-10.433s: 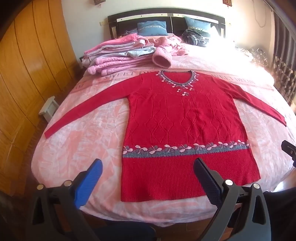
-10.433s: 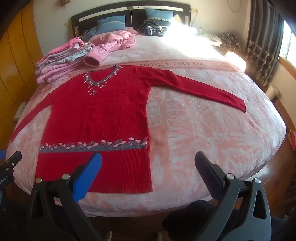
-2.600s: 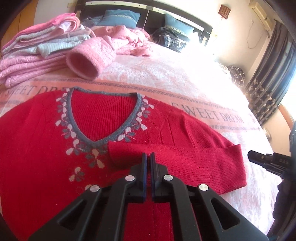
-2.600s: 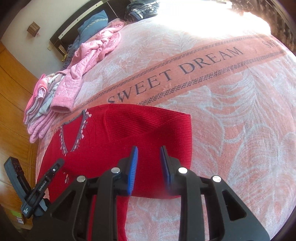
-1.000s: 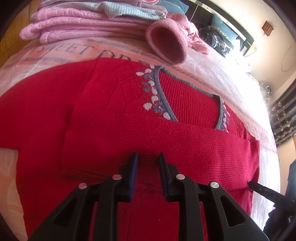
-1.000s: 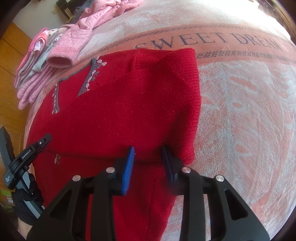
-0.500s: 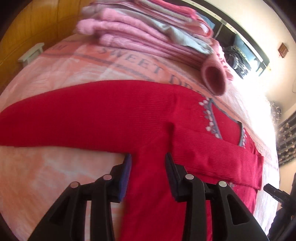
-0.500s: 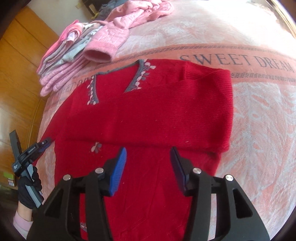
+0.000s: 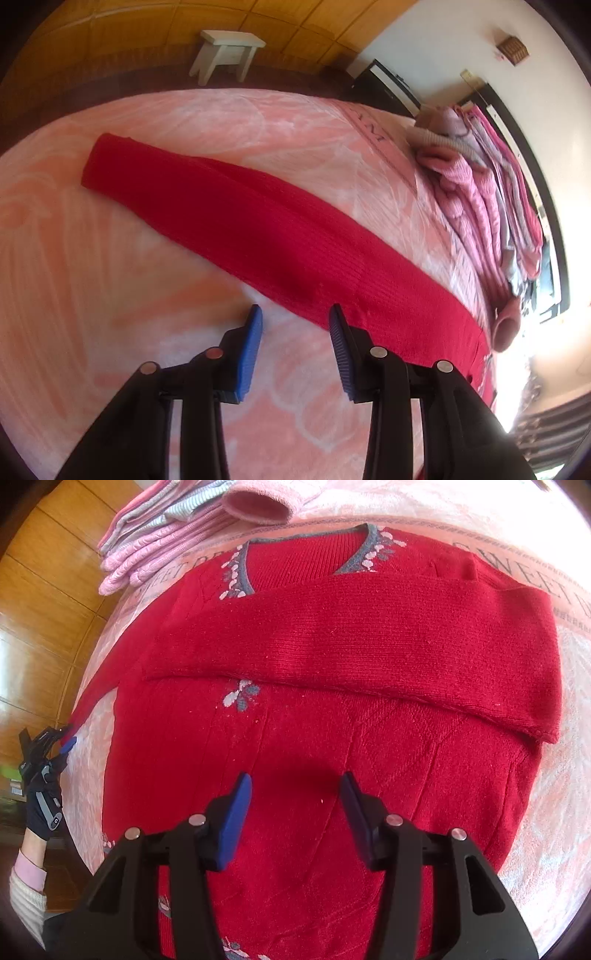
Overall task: Fold small clothes
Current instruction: 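Grasp the other sleeve with the left tool and fold it across the body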
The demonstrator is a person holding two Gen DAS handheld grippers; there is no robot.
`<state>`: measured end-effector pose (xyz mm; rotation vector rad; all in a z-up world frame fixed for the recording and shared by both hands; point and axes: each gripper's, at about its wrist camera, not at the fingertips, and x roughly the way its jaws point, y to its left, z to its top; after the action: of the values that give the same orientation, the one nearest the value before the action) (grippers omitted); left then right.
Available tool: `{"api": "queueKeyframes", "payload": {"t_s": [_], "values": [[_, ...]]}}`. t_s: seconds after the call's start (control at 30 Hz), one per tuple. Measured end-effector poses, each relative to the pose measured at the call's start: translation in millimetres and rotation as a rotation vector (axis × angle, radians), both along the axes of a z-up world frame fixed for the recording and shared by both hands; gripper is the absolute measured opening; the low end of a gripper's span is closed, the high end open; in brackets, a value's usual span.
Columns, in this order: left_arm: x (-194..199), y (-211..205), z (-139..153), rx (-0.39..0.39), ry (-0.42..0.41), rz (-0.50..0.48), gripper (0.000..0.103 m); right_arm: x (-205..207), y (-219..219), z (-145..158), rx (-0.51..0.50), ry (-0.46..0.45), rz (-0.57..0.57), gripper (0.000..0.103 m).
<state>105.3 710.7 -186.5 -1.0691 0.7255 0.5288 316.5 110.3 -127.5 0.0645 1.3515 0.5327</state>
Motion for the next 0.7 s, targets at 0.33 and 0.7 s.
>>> {"api": "queueKeyframes", "payload": {"t_s": [0.33,0.7], "values": [[4,32,-11,0.015,-0.140,0.026,0.035,8,9,-10,-0.026,-0.028,0.001,0.056],[3,32,-4,0.083,-0.150,0.059,0.013,9,15,-12,-0.043,-0.054,0.027,0.059]]}}
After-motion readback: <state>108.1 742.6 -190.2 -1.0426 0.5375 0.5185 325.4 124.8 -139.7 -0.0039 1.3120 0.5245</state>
